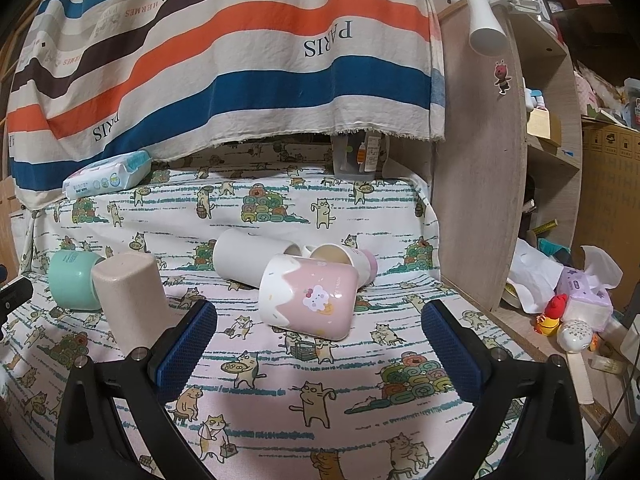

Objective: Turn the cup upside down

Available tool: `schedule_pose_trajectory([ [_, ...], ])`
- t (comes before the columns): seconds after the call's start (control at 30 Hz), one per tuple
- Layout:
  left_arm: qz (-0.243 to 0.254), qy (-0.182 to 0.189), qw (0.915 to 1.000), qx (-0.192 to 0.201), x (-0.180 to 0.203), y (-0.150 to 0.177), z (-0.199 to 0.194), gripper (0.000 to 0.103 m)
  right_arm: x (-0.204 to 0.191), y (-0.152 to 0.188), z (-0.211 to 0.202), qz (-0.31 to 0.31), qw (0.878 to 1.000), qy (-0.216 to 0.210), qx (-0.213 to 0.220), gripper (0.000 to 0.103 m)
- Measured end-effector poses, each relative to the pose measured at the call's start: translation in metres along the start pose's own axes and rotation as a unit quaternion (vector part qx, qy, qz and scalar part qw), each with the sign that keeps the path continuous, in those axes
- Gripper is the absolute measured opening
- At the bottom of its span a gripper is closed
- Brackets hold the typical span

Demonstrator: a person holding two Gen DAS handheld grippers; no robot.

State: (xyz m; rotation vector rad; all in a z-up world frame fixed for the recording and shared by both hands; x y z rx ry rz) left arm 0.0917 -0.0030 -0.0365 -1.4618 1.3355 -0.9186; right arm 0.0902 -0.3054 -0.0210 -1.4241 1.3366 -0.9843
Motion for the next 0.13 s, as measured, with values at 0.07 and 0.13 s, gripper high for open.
schedule_pose_trajectory([
  [0.07,0.000,0.000,1.0000,0.000,0.0000,0.0000,0.0001,0.102,0.0000,0.0000,0.0000,0.000,1.000,0.000,0.000,0.103],
  [0.13,0.000,-0.002,1.0000,-0.001,-0.0002,0.0003,0.0005,0.103,0.0000,-0.0001,0.0000,0.000,1.000,0.000,0.000,0.103],
])
Point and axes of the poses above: each gripper's, at about its wrist camera, not at the fingertips, and z roughly the way its jaws point, x to its right, y to its underside, the point moved 9 cm from there along z, roughly the way its jaws point, and after that the axes turned 11 degrees about -y, right-handed, at the moved point
